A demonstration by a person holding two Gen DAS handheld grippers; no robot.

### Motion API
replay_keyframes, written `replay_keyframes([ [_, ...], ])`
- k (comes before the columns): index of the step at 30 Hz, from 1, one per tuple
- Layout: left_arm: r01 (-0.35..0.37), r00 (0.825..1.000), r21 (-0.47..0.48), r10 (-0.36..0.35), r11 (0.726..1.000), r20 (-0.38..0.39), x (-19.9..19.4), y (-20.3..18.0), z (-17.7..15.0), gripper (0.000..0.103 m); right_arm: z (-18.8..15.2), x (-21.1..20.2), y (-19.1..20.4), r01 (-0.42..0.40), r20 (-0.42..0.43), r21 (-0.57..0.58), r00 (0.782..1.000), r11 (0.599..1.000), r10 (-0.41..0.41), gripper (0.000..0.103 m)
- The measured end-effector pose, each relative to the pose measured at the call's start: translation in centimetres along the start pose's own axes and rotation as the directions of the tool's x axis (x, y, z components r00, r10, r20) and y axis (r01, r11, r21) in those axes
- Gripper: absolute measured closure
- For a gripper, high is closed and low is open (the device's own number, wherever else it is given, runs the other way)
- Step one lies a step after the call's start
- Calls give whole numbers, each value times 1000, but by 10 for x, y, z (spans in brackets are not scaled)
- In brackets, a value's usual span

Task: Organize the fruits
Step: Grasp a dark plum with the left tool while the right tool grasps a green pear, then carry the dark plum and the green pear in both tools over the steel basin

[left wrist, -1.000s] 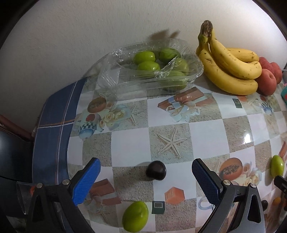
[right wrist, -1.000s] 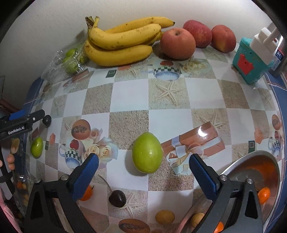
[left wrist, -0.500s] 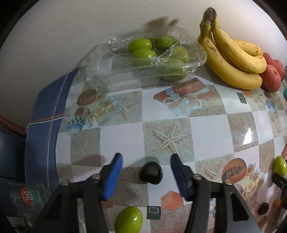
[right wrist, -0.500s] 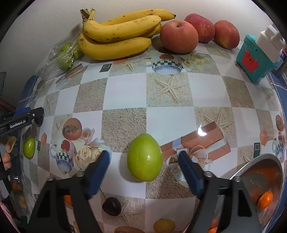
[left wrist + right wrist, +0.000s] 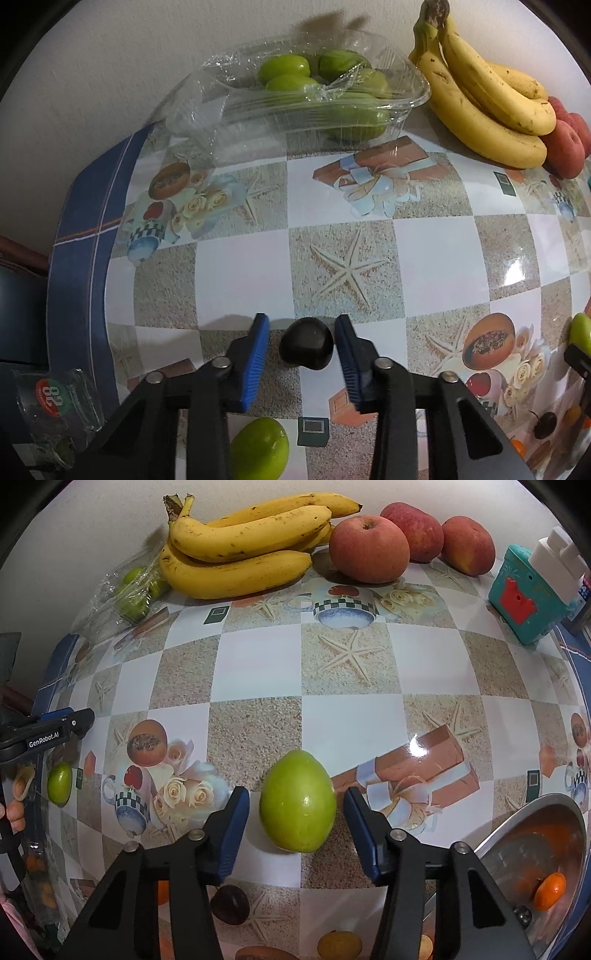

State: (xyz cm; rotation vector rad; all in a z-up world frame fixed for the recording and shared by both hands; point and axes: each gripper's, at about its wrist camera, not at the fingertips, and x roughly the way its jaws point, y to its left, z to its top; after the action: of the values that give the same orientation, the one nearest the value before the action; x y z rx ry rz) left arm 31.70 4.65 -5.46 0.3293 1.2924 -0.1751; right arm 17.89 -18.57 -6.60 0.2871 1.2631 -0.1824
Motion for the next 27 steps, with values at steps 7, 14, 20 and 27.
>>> replay_keyframes([
  [7, 3, 1000, 0, -3, 1000, -5, 0, 1, 0, 71, 0, -1, -2, -6, -2, -2, 1000, 1000, 6, 57],
  [14, -2, 1000, -11, 2, 1000, -7, -4, -3, -4, 73, -2, -4, -5, -21, -4, 4, 1000, 1000, 21, 62],
  [20, 4, 1000, -42, -4, 999, -10, -3, 1, -4, 73, -7, -8, -10, -35, -7, 16, 999, 999, 35, 62],
  [27, 4, 1000, -79, -5, 997, -17, -6, 3, -9, 73, -11, -14, -13, -50, -10, 29, 999, 998, 50, 62],
])
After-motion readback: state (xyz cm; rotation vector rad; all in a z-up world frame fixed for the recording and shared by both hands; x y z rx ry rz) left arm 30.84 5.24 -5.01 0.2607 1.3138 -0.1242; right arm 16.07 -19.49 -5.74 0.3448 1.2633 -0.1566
